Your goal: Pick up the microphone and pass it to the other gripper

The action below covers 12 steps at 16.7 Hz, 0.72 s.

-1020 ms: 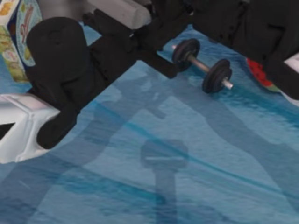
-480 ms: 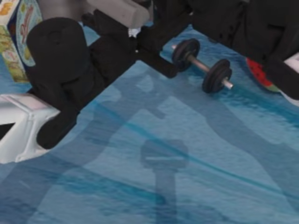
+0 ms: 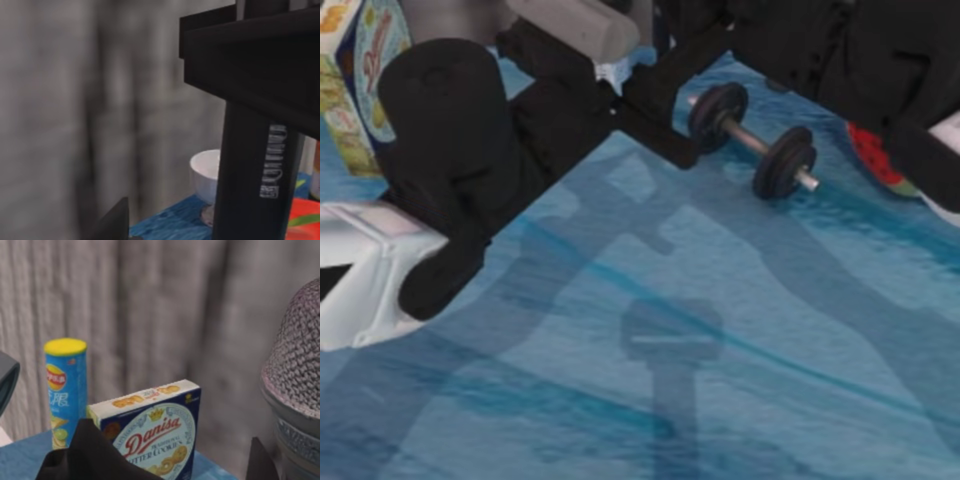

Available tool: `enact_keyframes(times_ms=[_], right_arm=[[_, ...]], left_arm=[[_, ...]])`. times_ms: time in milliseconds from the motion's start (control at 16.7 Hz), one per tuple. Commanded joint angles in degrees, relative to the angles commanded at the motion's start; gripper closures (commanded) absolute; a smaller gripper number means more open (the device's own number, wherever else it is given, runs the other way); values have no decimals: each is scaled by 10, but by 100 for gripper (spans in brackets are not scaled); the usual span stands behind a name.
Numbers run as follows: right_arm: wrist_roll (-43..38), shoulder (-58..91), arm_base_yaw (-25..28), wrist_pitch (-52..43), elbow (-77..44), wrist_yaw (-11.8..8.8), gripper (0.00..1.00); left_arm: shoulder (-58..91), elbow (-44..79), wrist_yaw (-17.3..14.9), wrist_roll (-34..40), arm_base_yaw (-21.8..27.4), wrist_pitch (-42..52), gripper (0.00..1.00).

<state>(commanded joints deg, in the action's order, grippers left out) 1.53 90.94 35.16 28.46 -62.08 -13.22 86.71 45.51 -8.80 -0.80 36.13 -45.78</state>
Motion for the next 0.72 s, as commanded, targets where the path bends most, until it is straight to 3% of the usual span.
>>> enact_keyframes(times_ms=[60,180,600,720], right_arm=[[6,-5,-2,0,-6,8,100],[5,-9,-7,0,-2,3,100],[4,-59,-63,0,43,-58,100],[4,-64,-70,0,50,-66,100]], left_arm=[[7,-7,10,-7,-8,0,0],[-3,-16,8,-7,-10,2,0],[-144,-132,-8,-6,-39,24,0],[-159,-146,-10,-6,-42,26,0]])
